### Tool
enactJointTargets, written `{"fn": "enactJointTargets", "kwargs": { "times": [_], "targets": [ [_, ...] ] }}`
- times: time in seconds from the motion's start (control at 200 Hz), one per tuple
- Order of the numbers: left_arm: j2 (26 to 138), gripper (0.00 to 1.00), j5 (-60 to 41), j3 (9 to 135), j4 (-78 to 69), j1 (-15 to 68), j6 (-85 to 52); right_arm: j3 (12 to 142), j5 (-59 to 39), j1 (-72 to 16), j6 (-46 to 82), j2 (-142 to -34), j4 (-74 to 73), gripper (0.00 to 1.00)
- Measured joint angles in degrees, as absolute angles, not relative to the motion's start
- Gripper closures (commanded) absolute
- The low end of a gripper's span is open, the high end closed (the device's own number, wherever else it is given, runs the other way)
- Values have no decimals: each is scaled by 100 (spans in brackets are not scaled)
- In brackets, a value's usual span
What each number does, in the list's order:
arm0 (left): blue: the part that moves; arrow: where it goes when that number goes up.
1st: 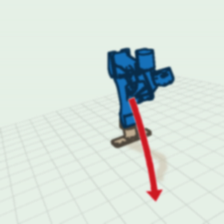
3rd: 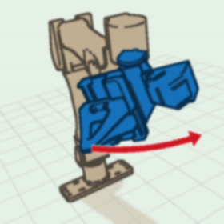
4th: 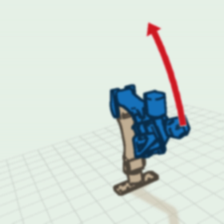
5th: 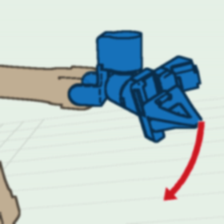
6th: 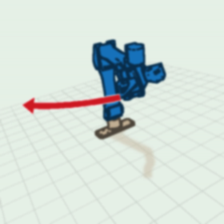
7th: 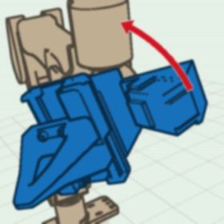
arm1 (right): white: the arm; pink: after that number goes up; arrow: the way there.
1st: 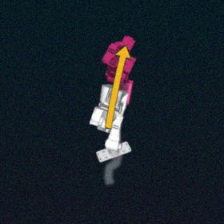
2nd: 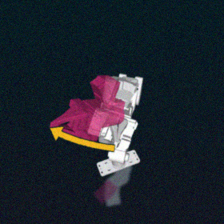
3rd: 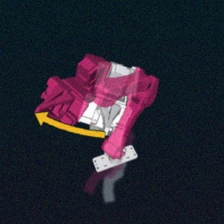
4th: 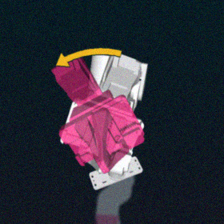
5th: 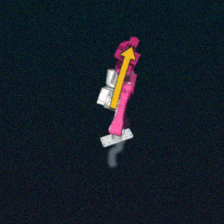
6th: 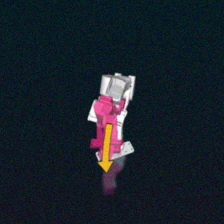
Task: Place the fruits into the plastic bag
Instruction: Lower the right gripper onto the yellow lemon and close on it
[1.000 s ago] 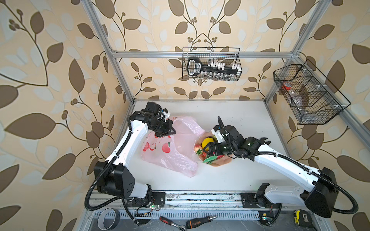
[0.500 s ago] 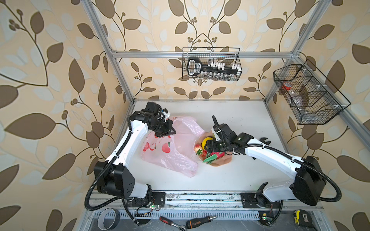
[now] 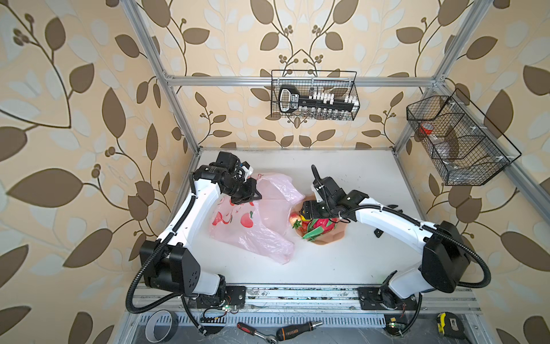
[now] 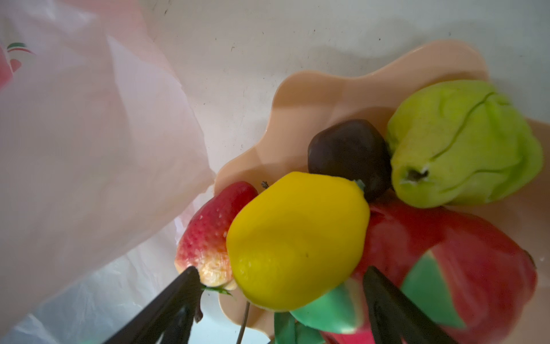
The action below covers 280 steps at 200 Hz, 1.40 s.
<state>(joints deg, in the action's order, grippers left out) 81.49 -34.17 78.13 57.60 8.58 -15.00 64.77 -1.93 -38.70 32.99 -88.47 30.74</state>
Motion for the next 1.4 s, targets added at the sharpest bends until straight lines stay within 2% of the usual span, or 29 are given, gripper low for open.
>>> {"fn": "enactJointTargets", "kwargs": {
  "times": [0.49,0.73,0.97,1.4],
  "targets": [
    [8149,100,-3439,7813,5760,858,-1500,6632,-163,-3892,3271,-9227,2947,15],
    [8149,100,-3446,7813,5760,858,-1498,6670,-47,-3938,3234,-9319,2926,25],
    [8171,100,-3448,7813,5763,858,-1498,6670,62,-3938,3251,-9319,2934,43],
    [8215,100,-3450,7813,5763,858,-1496,6670,154,-3924,3249,-8766,3079,47]
  ]
}}
